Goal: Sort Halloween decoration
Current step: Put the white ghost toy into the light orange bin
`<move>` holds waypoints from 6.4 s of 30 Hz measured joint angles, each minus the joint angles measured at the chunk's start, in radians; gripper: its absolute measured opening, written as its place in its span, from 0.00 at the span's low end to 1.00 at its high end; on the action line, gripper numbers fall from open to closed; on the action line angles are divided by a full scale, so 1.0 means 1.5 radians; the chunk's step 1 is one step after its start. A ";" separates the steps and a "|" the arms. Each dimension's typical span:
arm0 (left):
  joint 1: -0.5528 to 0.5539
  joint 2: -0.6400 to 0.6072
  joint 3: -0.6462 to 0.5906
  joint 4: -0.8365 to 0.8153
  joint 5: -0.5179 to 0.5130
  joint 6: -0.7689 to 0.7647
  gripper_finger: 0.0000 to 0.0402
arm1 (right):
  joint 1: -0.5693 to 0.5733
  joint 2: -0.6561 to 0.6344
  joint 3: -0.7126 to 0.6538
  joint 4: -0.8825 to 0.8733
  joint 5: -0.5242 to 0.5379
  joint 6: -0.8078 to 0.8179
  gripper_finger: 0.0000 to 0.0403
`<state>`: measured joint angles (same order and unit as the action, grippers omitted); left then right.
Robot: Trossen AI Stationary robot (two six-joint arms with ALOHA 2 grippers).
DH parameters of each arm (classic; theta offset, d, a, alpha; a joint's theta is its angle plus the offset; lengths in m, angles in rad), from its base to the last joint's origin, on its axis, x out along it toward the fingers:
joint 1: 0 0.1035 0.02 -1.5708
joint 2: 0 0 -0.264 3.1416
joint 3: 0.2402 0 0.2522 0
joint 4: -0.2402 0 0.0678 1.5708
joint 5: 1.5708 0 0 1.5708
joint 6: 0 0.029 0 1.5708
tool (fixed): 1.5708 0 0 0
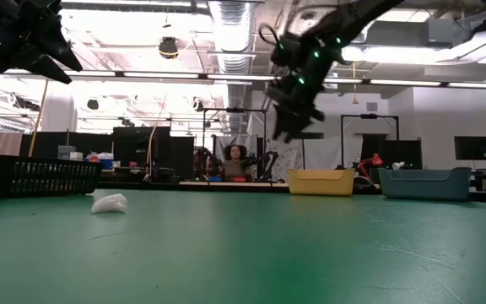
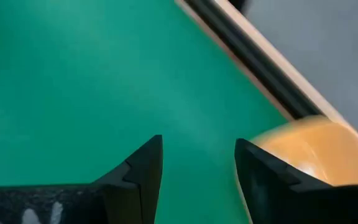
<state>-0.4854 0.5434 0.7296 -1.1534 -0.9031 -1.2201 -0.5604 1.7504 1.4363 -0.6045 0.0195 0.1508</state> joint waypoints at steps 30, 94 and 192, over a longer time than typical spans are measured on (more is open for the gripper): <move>0.000 0.000 0.000 0.003 -0.012 -0.012 0.50 | 0.398 0.100 0.000 0.562 -0.080 -0.076 0.48; 0.000 0.010 0.000 0.007 -0.001 -0.003 0.50 | 0.495 0.318 -0.030 0.561 -0.043 -0.097 0.11; 0.000 0.010 0.000 0.004 -0.017 -0.022 0.50 | -0.093 -0.026 -0.078 -0.081 0.120 -0.049 0.05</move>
<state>-0.4858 0.5583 0.7296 -1.1473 -0.9284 -1.2537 -0.6992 1.7121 1.3199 -0.7259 0.2001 0.0780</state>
